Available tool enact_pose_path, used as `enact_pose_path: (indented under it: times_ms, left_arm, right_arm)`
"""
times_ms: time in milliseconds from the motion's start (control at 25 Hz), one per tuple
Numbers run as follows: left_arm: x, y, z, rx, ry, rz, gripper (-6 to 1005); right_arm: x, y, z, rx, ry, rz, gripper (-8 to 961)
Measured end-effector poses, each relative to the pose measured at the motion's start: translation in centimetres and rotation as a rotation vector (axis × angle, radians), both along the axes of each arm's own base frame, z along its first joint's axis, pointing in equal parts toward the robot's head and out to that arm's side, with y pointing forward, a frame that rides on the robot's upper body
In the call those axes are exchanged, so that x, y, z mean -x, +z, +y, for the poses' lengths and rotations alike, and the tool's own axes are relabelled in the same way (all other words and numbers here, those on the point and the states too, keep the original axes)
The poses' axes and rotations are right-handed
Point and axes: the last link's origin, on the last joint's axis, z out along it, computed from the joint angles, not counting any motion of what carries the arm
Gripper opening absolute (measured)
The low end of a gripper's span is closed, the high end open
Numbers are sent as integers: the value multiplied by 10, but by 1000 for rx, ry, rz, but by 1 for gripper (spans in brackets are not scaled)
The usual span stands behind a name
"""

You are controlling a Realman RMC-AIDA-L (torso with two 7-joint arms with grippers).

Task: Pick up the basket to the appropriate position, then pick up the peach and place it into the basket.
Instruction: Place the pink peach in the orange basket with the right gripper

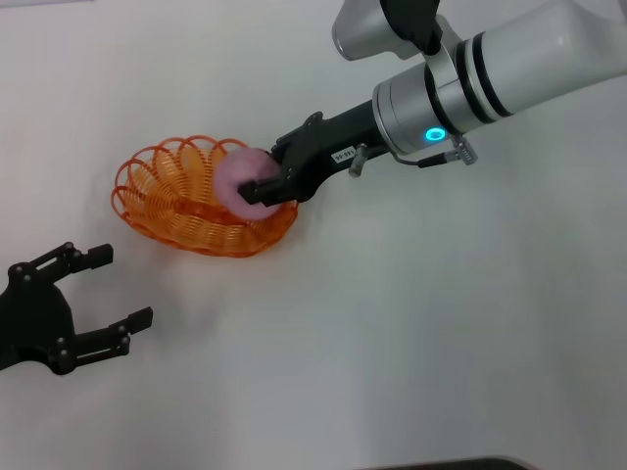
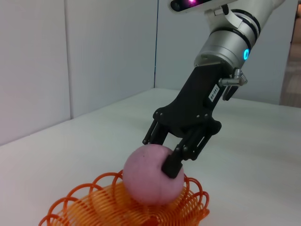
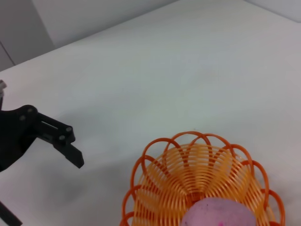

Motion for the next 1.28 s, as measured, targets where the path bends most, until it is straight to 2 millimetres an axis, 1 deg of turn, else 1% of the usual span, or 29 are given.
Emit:
enact_pose_path:
  times_ms: [280,400,600,760,800,880,920,1040,1280]
  left_arm:
    - [2,0,0,-4,9,7,873]
    - [2,0,0,-9,11,4,872]
    - [2,1,0,-15,14,1,872]
    - [2,1,0,-14,14,-2,872]
    - [2,1,0,-15,14,-2,872]
    - [2,1,0,-17,15,-5,873]
    - [2,2,0,-19,16,-8,873]
    - [1,3,1,-25,15,-13,873]
    - [2,7,3,-57,25,-25,873]
  right_arm:
    - [0,0,1,-7,-9,15,473]
    - [0,0,1,-5,-8,14,689]
    - [0,0,-1,-1,0,23,910]
    - [1,5,-6,1,32,98,928]
    - [1,8,-7,-2,44,128,932]
    - [-6,20,-13,-23,64,195,941]
    - [-6,20,-13,-23,64,195,946]
    - [-18,36,-21,-52,92,253,959]
    - [-57,63,-51,-99,136,340,960]
